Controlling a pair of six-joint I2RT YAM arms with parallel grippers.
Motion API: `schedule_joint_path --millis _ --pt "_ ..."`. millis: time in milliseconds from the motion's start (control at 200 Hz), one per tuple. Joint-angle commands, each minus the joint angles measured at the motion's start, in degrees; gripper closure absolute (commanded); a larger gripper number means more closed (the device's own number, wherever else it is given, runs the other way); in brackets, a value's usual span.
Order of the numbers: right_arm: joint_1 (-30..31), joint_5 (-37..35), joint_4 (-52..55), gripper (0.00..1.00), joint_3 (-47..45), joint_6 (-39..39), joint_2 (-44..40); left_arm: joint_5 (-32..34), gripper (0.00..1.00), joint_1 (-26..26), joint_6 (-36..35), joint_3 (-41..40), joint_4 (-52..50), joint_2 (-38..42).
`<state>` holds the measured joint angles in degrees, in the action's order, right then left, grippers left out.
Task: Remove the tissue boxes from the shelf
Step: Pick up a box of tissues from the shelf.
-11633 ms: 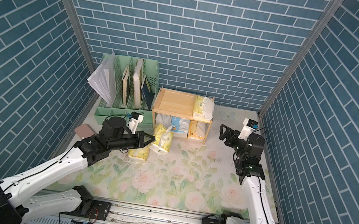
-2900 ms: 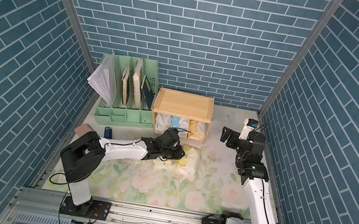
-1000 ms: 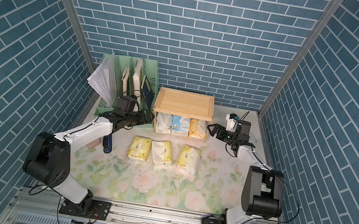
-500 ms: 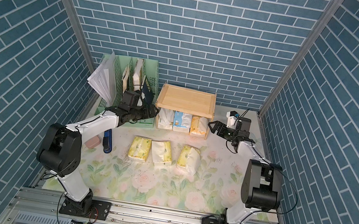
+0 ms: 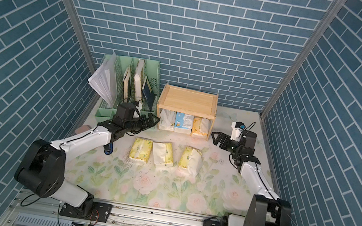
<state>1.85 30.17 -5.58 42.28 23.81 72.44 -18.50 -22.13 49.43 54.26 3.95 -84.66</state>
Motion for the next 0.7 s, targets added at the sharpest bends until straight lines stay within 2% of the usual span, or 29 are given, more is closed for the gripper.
schedule_joint_path --millis 0,160,420,630,695 --pt "-0.2 -4.9 -1.2 0.02 -1.2 2.9 -5.0 4.0 0.02 -4.2 11.7 -3.0 6.3 1.4" --pt "-0.2 -7.6 -0.4 0.02 -1.6 4.4 -10.2 9.2 0.03 -9.7 24.3 -4.9 13.8 -0.6" --pt "-0.2 -8.8 1.0 0.02 -2.2 5.1 -14.4 16.9 0.09 -15.0 37.5 0.8 12.8 -8.1" --pt "-0.2 -9.7 1.5 0.02 -3.1 5.4 -16.5 22.4 0.19 -16.4 41.9 4.6 9.9 -11.7" --pt "-0.2 -10.0 1.7 0.01 -3.2 5.4 -16.9 24.0 0.19 -16.5 42.6 5.7 9.3 -12.7"
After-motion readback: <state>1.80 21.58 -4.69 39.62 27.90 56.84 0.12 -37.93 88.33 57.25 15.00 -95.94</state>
